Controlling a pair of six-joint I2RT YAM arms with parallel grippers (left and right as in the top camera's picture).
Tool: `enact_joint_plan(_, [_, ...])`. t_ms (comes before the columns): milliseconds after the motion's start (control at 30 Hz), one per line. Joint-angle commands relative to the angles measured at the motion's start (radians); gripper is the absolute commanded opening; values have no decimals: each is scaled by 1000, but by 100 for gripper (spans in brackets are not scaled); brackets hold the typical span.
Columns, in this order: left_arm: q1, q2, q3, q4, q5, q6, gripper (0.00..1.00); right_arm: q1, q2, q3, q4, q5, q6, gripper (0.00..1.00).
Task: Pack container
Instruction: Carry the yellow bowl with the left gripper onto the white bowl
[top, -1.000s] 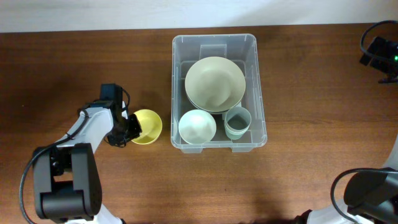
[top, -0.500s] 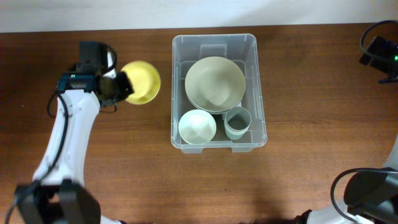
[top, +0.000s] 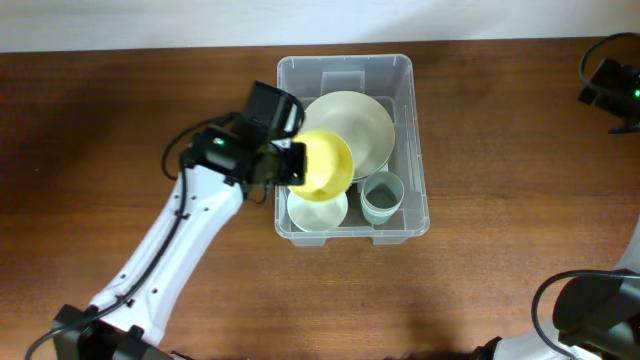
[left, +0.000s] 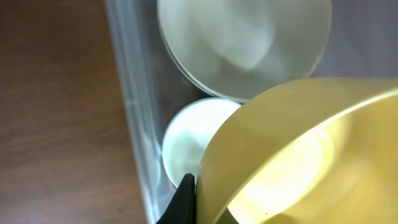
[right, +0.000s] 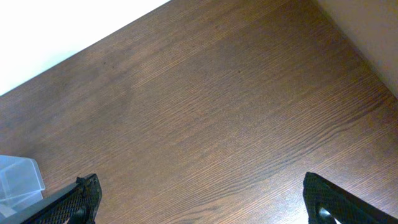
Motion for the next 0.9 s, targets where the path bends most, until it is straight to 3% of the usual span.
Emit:
enact_joint_plan(0, [-21, 35, -5, -21, -26, 15, 1, 0, -1, 3, 1, -2, 0, 99])
enact_joint_plan(233, [-23, 55, -5, -38, -26, 14, 2, 0, -1, 2, 1, -2, 0, 99])
enact_joint_plan(267, [-23, 55, -5, -38, -26, 15, 9, 0, -1, 3, 0, -2, 0, 99])
enact_joint_plan(333, [-23, 55, -5, -38, -26, 15, 40, 0, -1, 3, 0, -2, 0, 99])
enact_joint_plan(367, [-23, 55, -5, -35, -26, 15, 48, 0, -1, 3, 1, -2, 0, 99])
enact_joint_plan(567, [48, 54, 42, 20, -28, 15, 50, 0, -1, 3, 1, -2, 0, 99])
enact_joint_plan(867, [385, 54, 84, 142, -48, -43, 52, 0, -1, 3, 1, -2, 0, 99])
